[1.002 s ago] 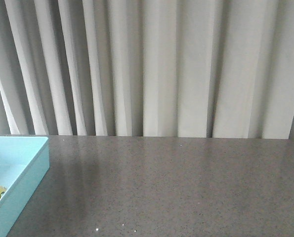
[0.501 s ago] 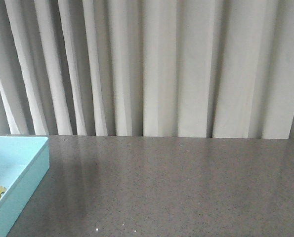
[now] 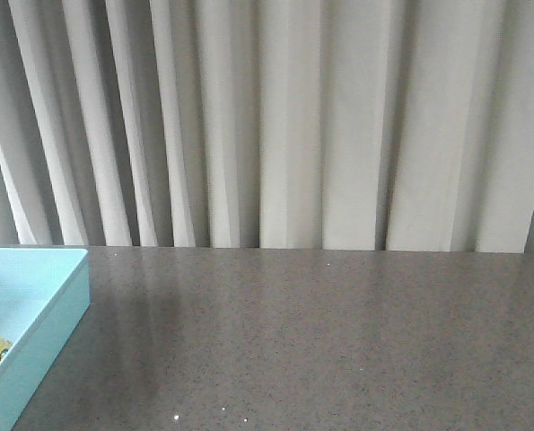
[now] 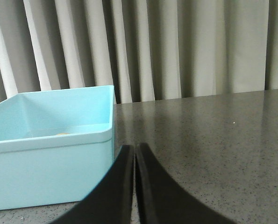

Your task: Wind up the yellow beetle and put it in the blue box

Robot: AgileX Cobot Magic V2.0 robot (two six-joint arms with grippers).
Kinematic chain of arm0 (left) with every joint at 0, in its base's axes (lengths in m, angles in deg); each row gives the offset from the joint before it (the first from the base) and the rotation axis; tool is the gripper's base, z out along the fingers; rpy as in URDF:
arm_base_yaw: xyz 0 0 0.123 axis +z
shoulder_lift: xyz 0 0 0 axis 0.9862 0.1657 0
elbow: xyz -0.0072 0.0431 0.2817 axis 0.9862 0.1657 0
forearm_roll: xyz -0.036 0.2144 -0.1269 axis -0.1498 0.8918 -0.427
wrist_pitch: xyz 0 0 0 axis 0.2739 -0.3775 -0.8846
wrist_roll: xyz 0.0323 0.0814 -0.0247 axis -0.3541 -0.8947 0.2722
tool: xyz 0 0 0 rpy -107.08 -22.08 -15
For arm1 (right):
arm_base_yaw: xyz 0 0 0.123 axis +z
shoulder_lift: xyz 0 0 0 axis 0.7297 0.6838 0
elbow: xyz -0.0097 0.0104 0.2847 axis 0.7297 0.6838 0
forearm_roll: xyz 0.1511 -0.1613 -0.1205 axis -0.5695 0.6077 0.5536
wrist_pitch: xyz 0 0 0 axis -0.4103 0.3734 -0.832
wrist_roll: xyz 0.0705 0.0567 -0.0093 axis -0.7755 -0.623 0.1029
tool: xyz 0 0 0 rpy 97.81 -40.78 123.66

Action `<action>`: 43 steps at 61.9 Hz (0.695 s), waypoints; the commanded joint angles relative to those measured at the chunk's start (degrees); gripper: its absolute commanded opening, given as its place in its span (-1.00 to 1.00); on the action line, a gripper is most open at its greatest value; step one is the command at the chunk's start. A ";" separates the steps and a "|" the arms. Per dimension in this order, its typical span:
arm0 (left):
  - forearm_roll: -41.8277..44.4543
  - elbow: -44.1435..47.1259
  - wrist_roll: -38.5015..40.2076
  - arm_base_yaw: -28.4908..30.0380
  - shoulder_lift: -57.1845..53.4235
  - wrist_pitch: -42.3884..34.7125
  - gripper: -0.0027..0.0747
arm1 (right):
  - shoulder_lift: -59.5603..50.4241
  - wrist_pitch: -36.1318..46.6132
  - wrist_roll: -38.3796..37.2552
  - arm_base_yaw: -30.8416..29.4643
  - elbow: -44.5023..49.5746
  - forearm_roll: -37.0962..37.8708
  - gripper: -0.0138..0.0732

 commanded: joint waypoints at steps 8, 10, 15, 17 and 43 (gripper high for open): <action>-0.09 -0.52 0.55 -0.13 -0.91 -4.47 -0.95 | -15.73 22.71 0.21 -0.67 14.36 0.82 -0.70; -0.09 -0.52 0.55 -0.13 -0.91 -4.47 -0.95 | -18.27 24.63 0.21 -1.33 16.90 0.75 -0.70; -0.09 -0.52 0.55 -0.13 -0.91 -4.47 -0.95 | -23.57 27.93 0.21 -3.55 22.37 0.26 -0.70; -0.09 -0.52 0.55 -0.13 -0.91 -4.47 -0.95 | -25.42 28.86 0.21 -4.32 24.36 0.26 -0.70; -0.09 -0.52 0.55 -0.13 -0.91 -4.47 -0.95 | -29.97 32.00 -0.26 -5.32 32.21 -1.99 -0.70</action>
